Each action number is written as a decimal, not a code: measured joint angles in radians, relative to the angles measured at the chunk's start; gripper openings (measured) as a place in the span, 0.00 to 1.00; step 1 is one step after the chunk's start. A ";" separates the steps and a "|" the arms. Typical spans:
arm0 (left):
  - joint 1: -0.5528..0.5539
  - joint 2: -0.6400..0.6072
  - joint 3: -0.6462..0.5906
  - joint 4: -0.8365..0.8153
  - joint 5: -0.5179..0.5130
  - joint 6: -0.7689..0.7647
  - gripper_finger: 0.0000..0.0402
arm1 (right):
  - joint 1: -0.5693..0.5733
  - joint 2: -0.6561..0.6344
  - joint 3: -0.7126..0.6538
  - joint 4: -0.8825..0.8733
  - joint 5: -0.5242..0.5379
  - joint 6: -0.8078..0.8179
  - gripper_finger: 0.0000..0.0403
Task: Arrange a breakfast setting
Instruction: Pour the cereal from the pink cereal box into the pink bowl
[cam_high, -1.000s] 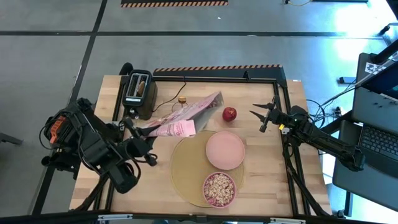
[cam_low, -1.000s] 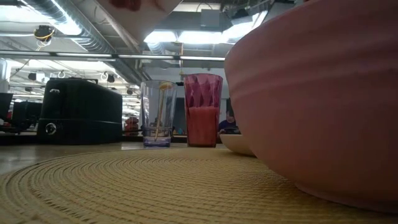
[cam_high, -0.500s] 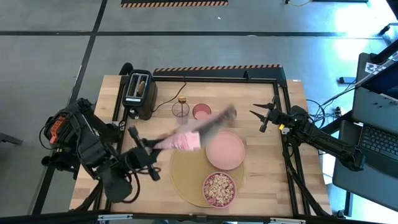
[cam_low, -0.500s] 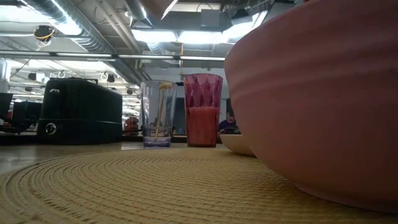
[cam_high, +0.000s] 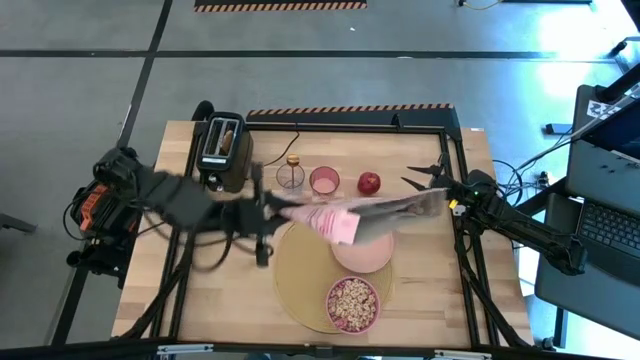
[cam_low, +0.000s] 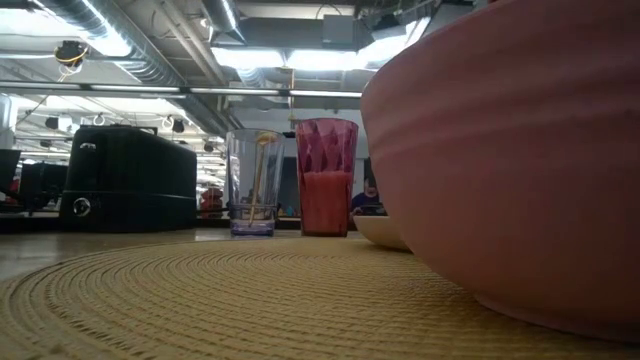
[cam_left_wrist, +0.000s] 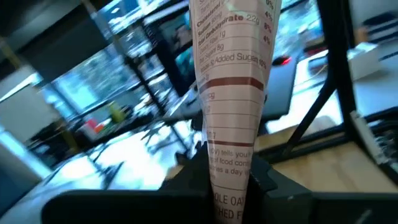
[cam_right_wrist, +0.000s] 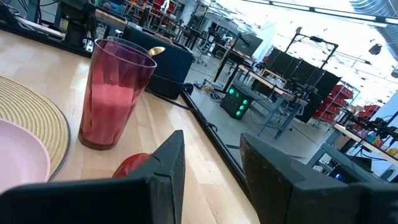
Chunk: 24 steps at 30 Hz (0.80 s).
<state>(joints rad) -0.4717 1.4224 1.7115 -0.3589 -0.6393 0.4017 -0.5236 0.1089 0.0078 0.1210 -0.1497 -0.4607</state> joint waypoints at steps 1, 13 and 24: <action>0.046 -0.004 0.000 0.013 0.057 0.013 0.07 | 0.000 0.000 0.000 0.001 0.000 -0.001 0.31; 0.640 0.047 0.000 0.122 0.756 0.012 0.04 | 0.000 0.000 0.000 0.050 0.000 0.002 0.31; 1.018 0.335 0.000 0.364 1.196 -0.163 0.04 | 0.000 0.000 0.000 0.112 0.000 0.042 0.31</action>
<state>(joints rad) 0.5464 1.7573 1.7111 0.0053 0.5572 0.2386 -0.5240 0.1089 0.0078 0.2330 -0.1492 -0.4188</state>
